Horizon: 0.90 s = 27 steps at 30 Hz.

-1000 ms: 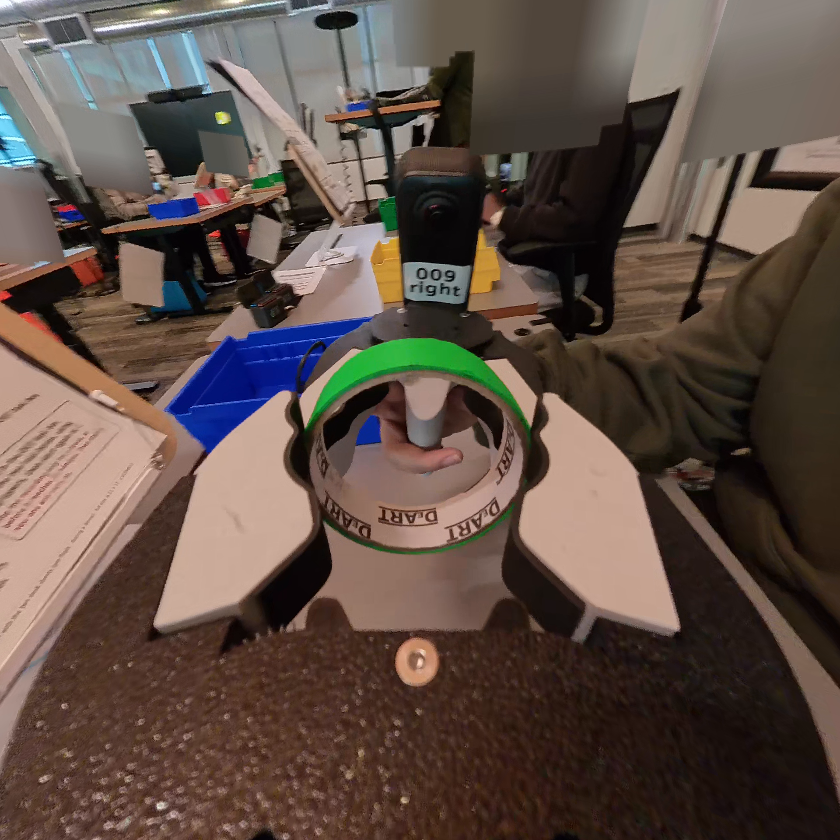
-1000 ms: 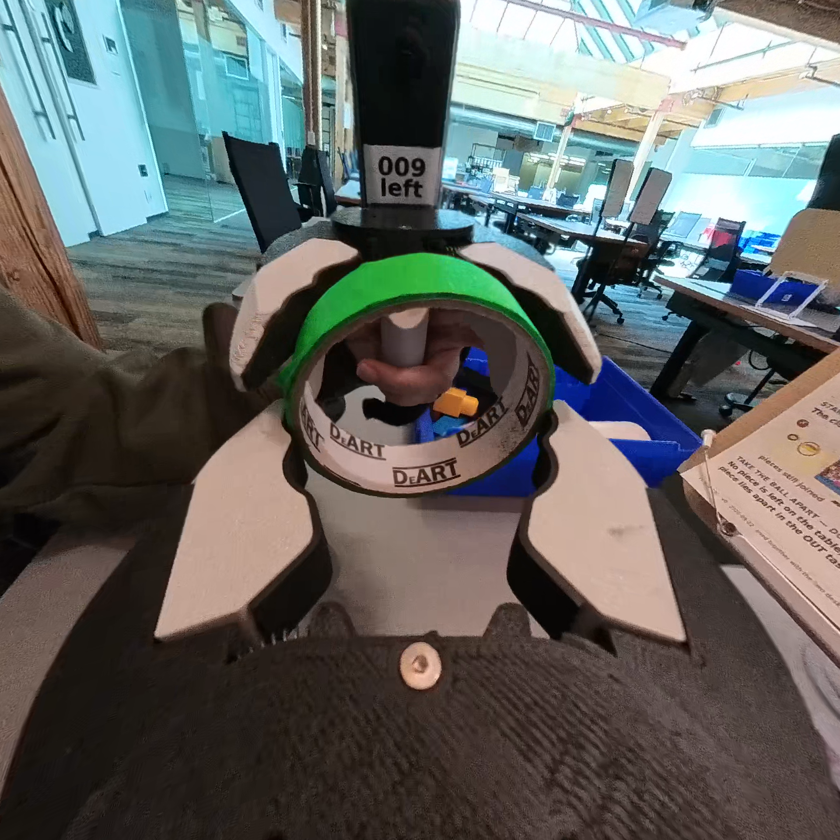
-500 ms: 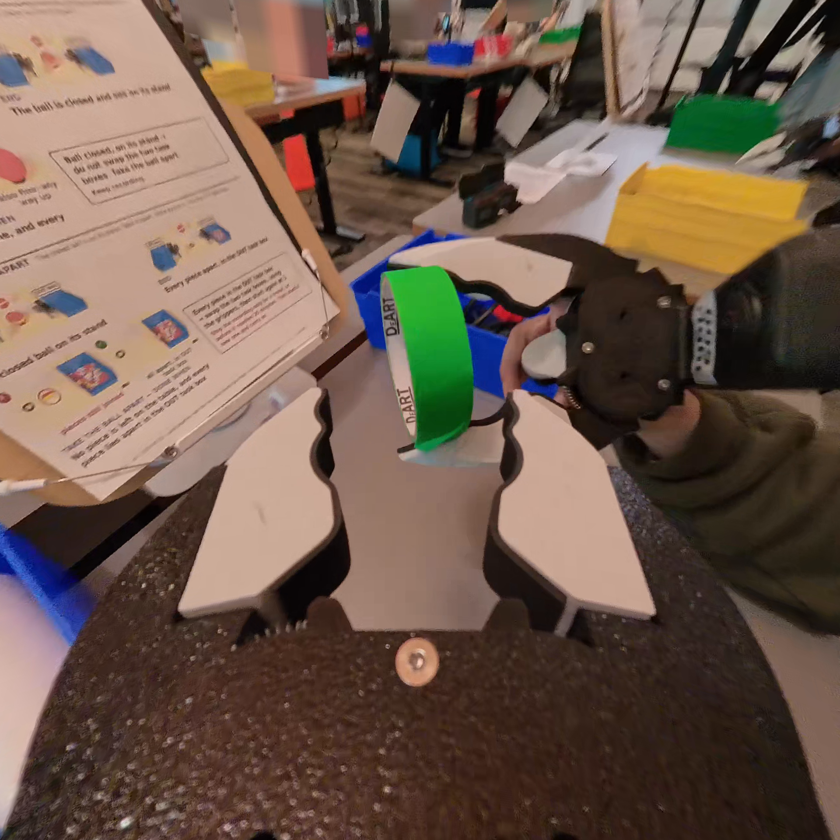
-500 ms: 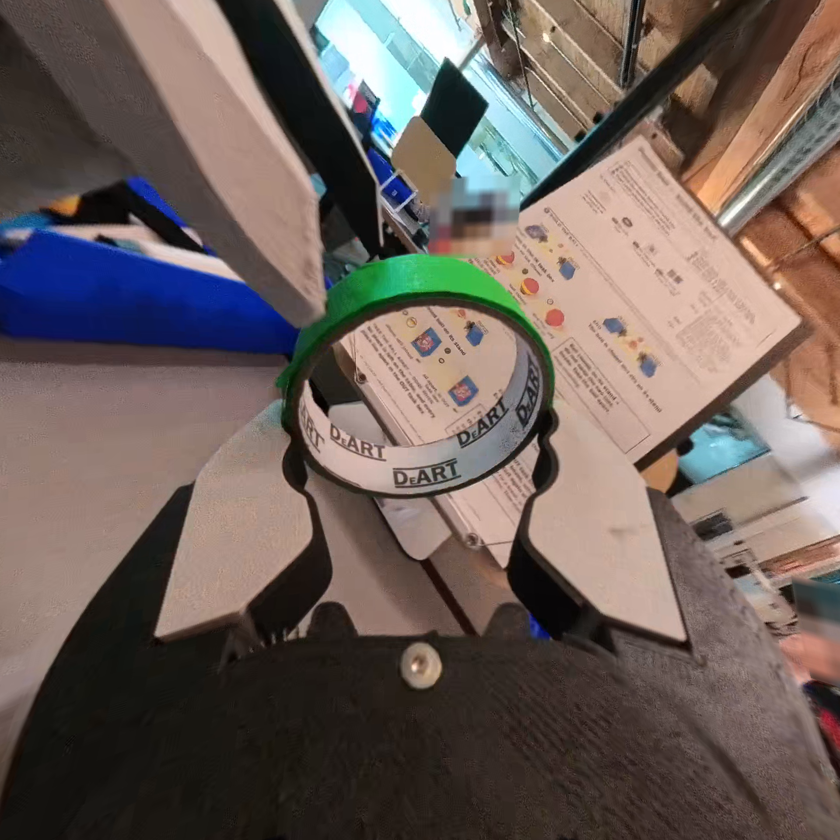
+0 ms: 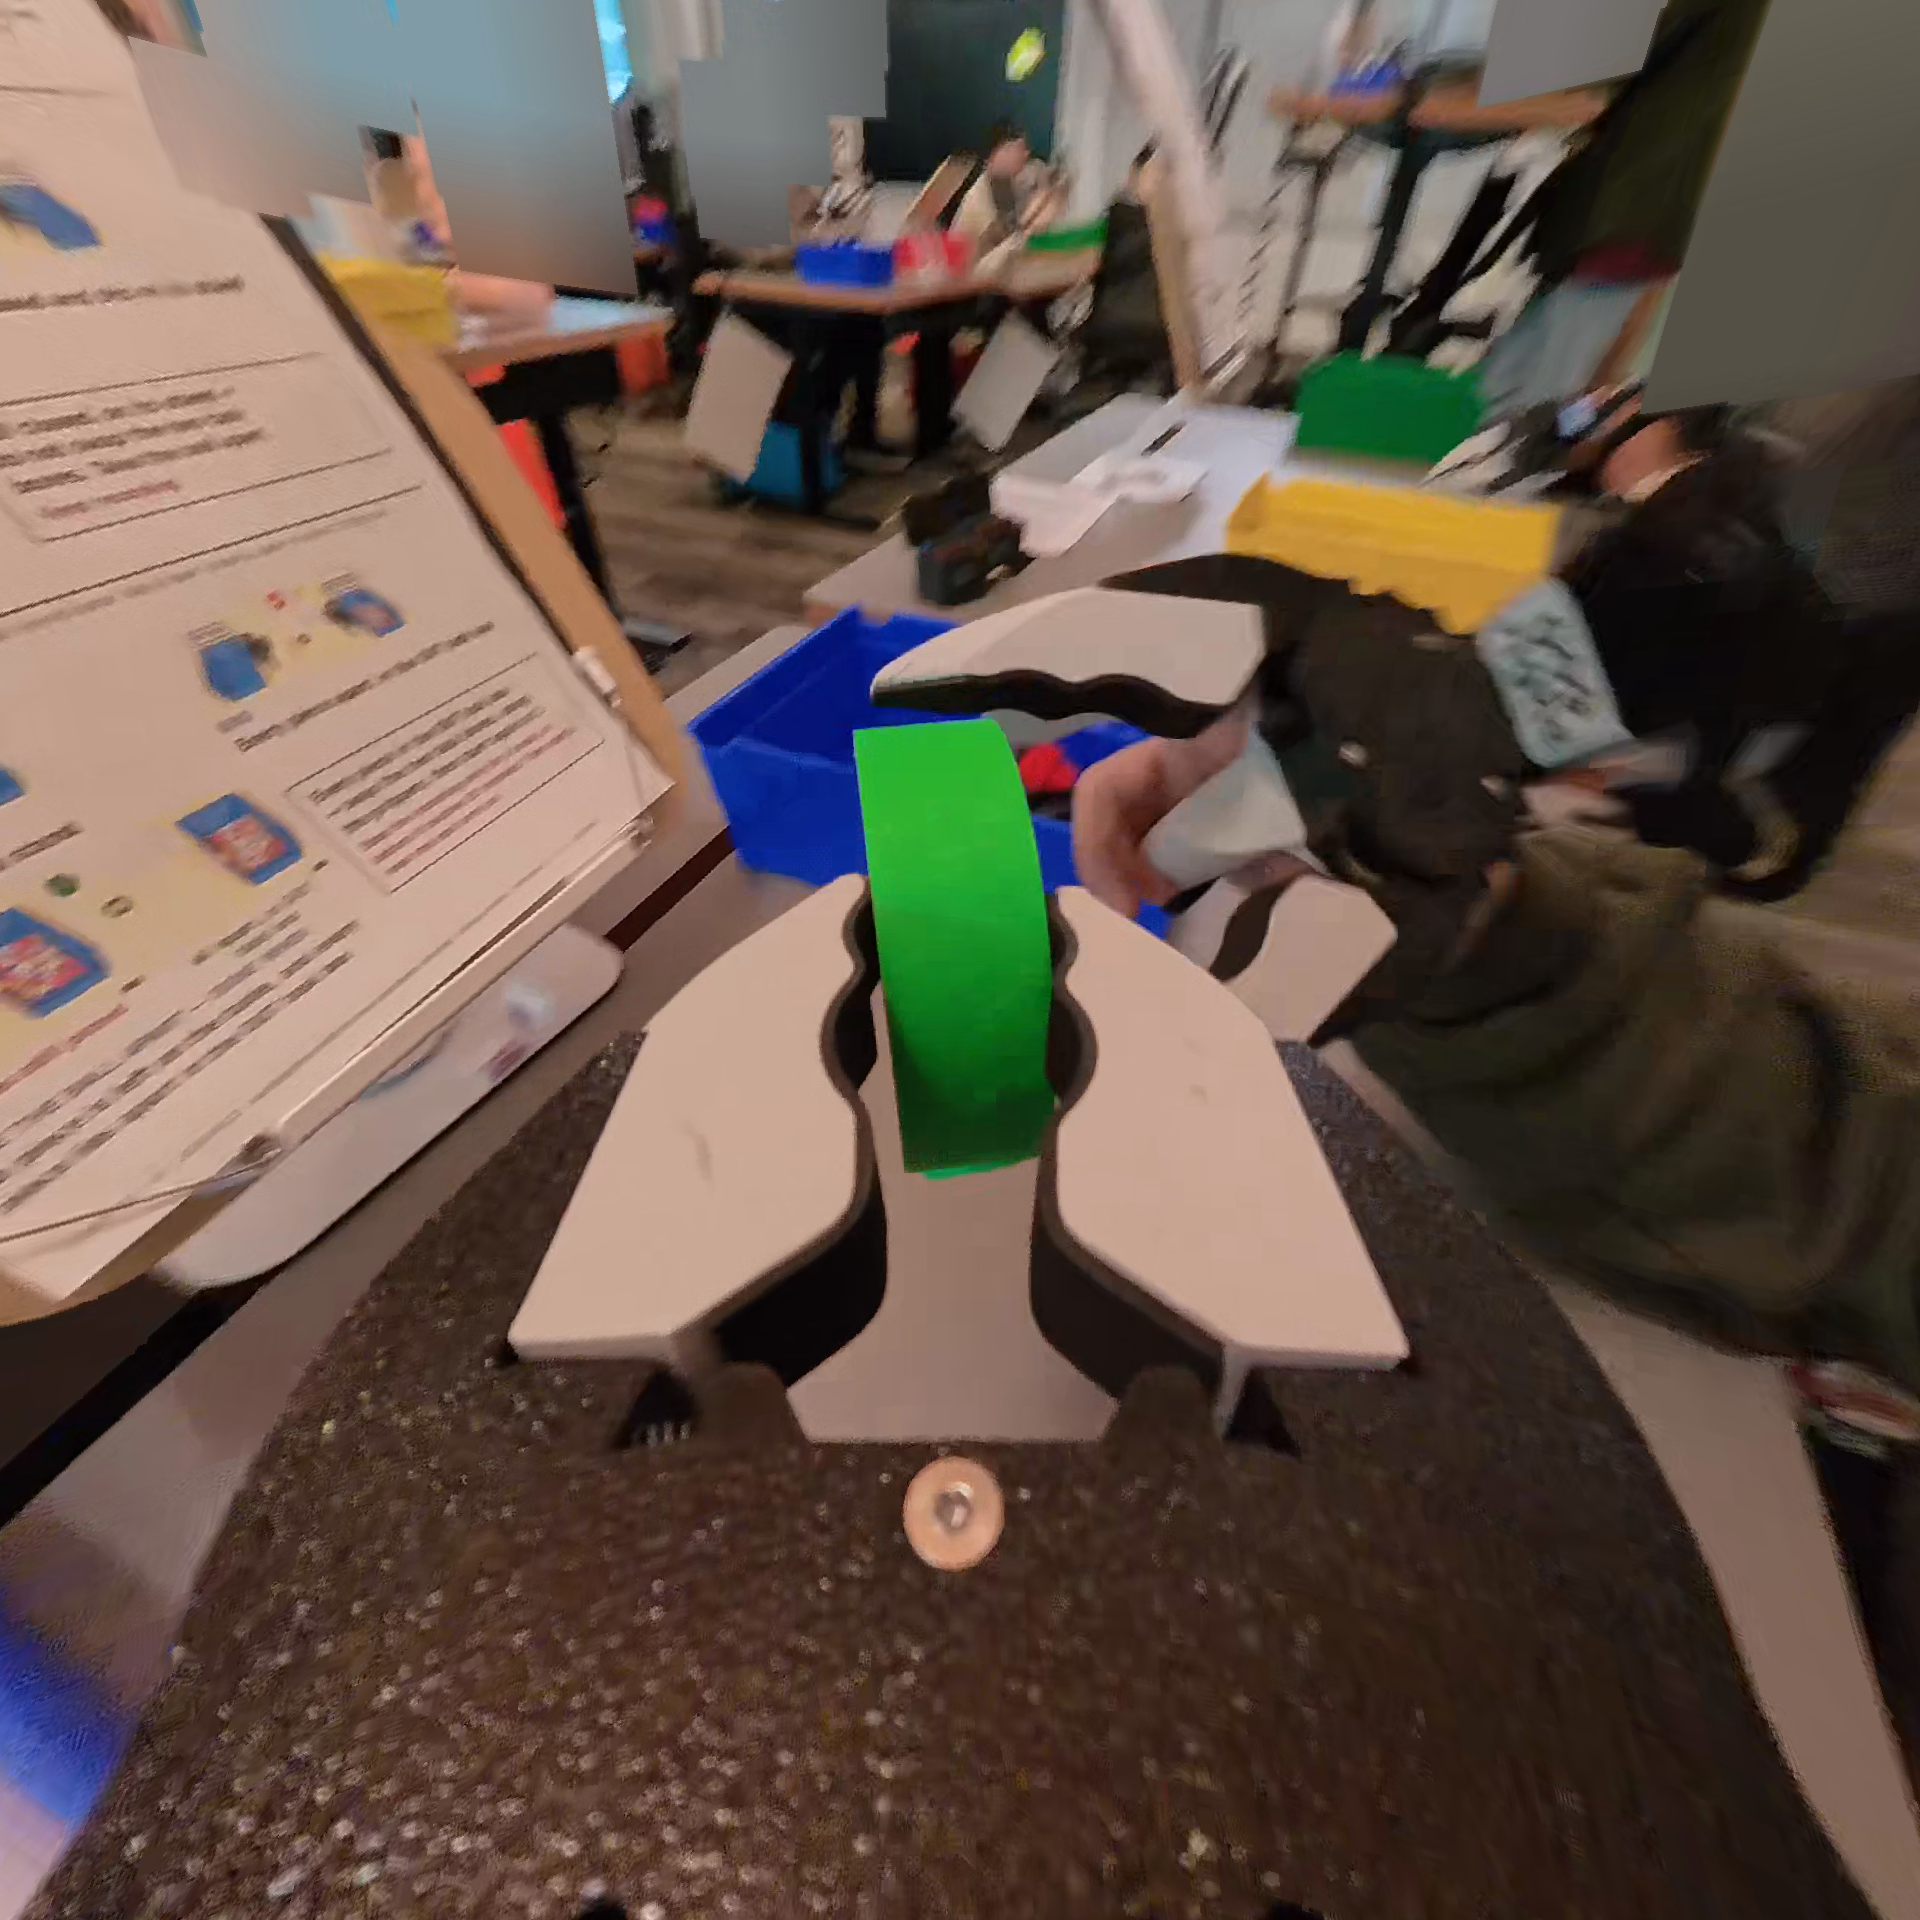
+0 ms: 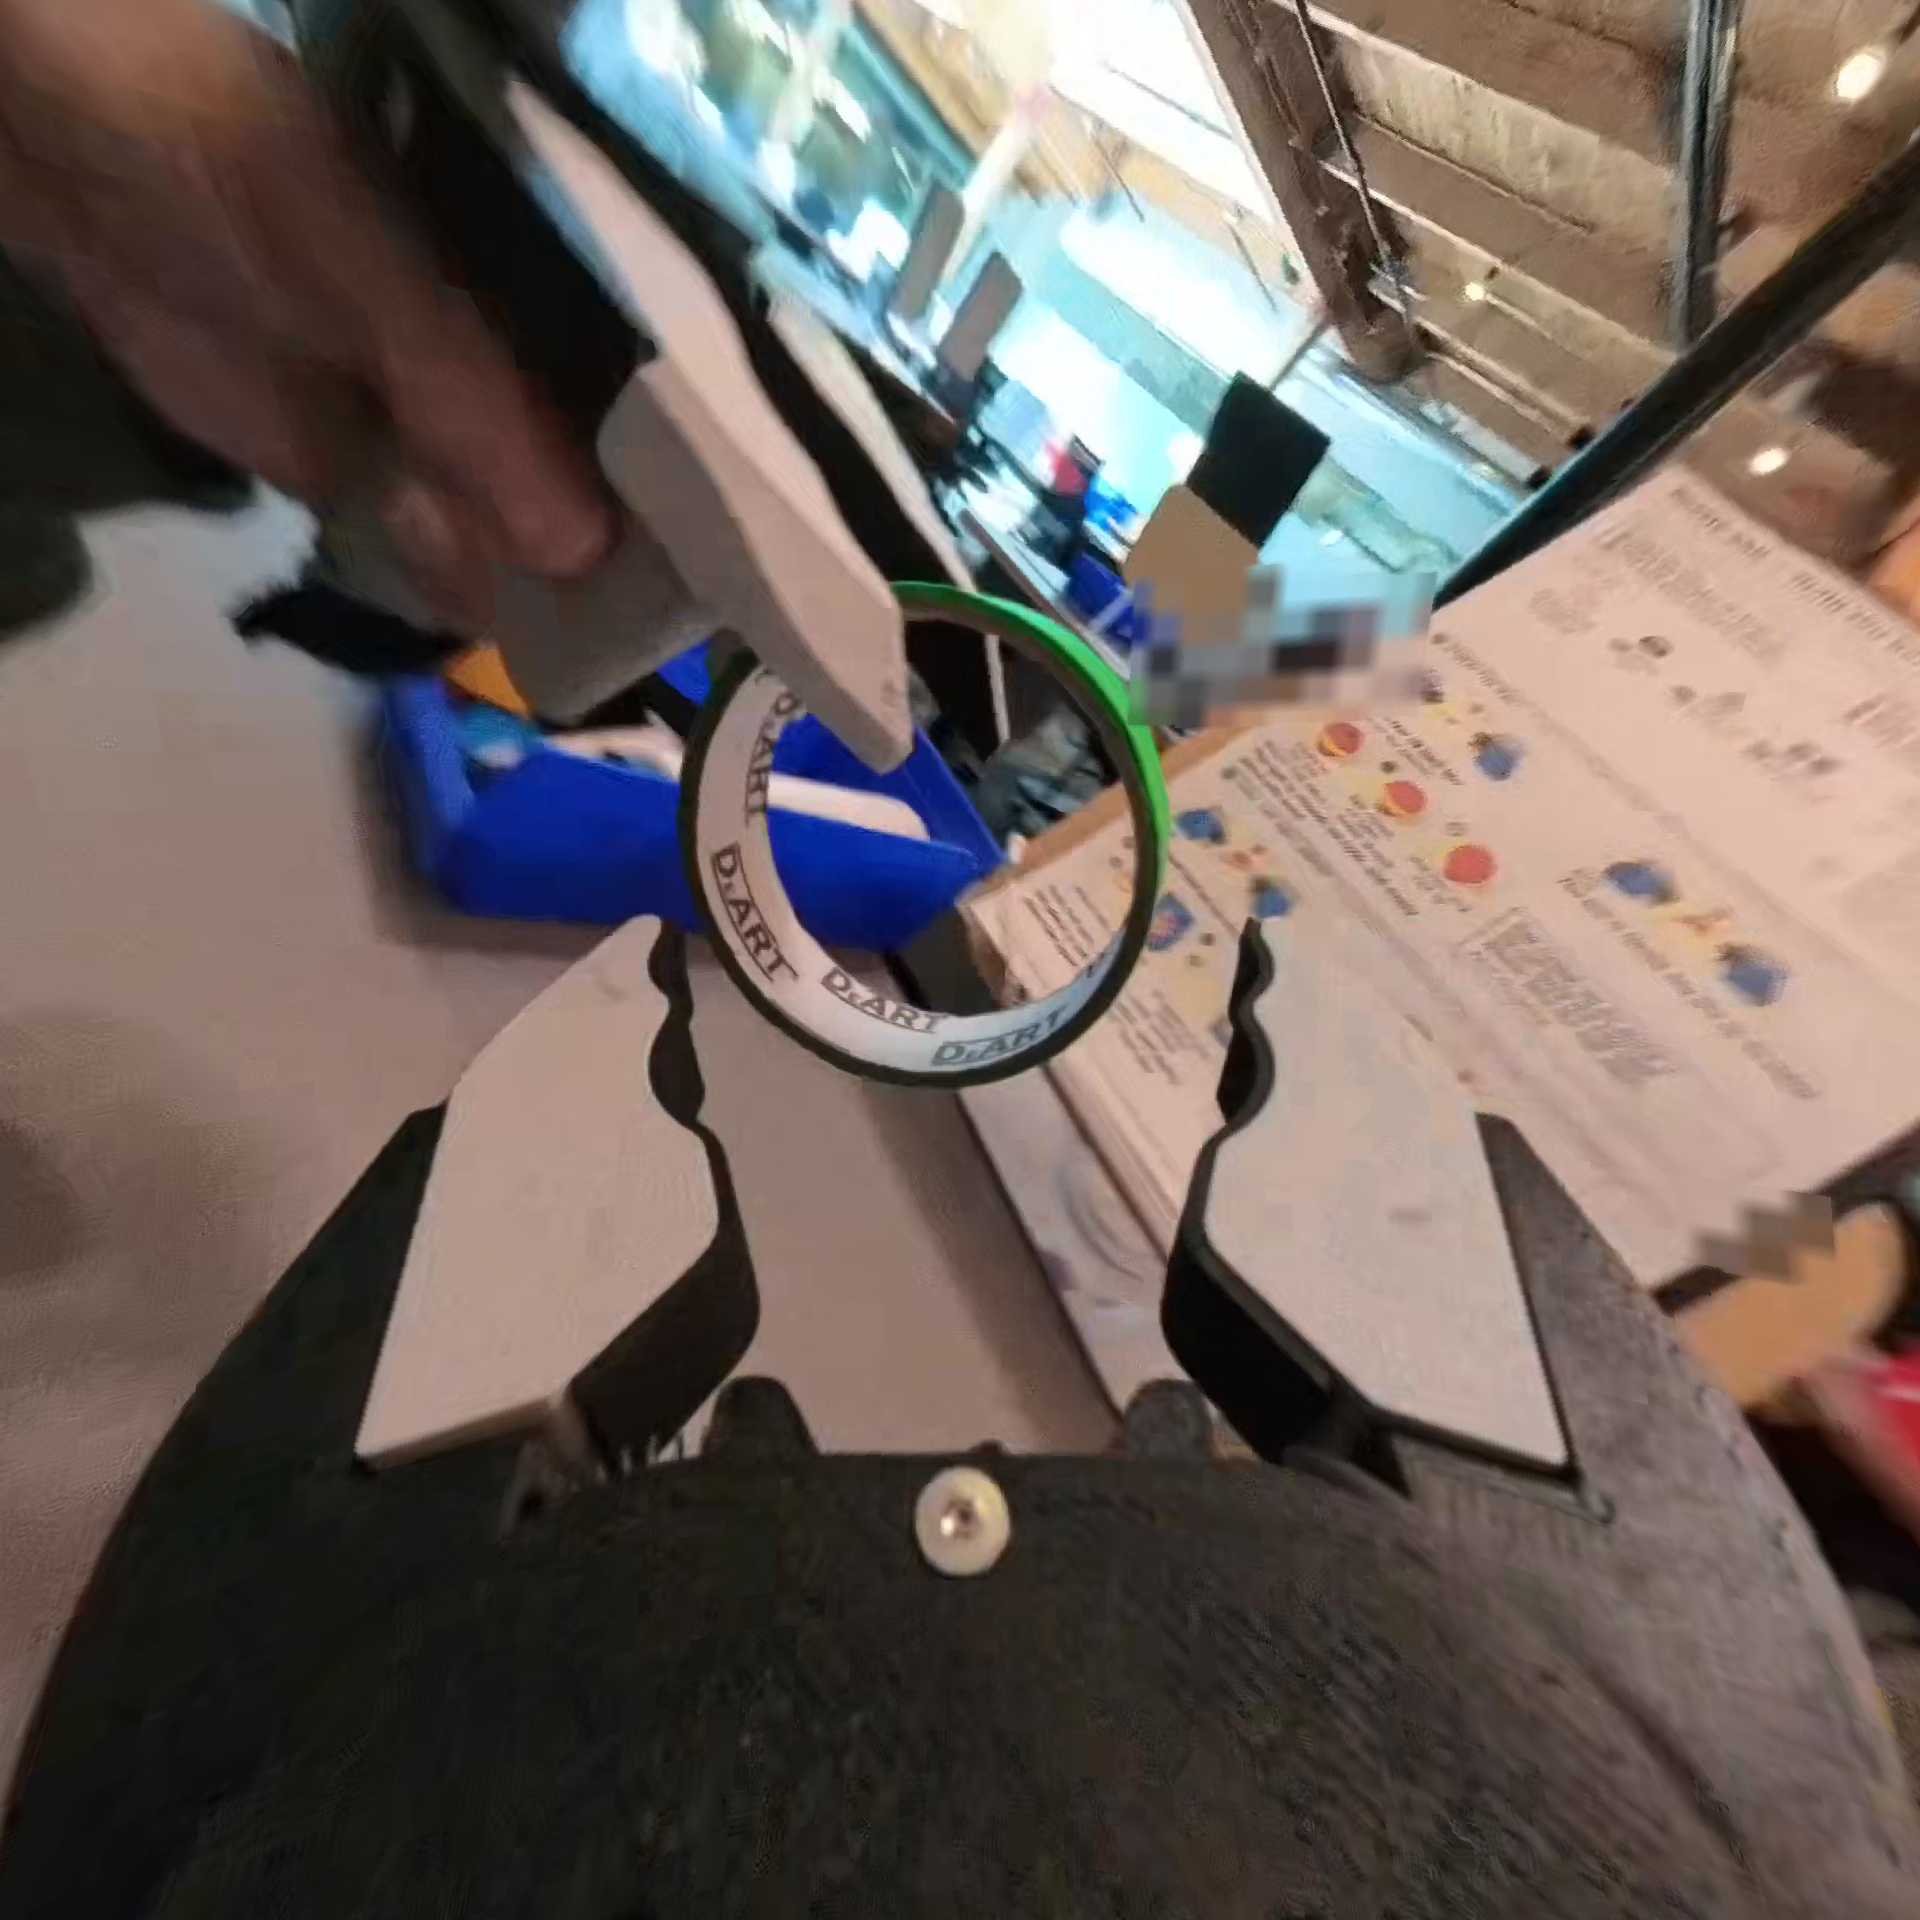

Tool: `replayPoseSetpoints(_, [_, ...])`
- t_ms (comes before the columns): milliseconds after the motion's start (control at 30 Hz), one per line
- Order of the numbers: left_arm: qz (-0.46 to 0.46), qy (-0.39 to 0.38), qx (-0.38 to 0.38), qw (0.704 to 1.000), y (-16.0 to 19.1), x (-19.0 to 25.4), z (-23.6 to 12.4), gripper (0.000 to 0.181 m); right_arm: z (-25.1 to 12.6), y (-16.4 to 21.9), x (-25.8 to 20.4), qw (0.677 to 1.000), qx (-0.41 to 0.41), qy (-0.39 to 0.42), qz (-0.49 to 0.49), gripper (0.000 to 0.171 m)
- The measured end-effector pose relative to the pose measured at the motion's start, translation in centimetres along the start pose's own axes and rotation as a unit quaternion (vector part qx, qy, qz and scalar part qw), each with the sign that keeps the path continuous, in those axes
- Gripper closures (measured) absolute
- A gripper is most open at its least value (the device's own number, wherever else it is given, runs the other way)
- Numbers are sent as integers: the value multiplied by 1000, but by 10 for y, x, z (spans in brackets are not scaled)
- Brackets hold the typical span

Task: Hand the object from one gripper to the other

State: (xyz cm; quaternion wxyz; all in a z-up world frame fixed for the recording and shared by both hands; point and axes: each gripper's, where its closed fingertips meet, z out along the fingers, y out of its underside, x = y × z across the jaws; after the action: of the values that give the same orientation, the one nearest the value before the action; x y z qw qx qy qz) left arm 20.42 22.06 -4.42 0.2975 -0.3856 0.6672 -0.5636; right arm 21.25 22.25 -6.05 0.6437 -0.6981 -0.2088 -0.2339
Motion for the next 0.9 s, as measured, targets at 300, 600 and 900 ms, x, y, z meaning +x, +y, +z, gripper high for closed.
replayPoseSetpoints(300, [-89,175,175,965,-40,16,-35,152,-15,-36,1,878,202,-179,394,122])
replayPoseSetpoints(600, [42,32,99,994,-19,-5,-25,137,-8,-4,1,958,86,-116,248,144])
replayPoseSetpoints(900, [260,-16,-105,960,34,11,2,125,-14,35,-24,986,-122,-111,-14,145])
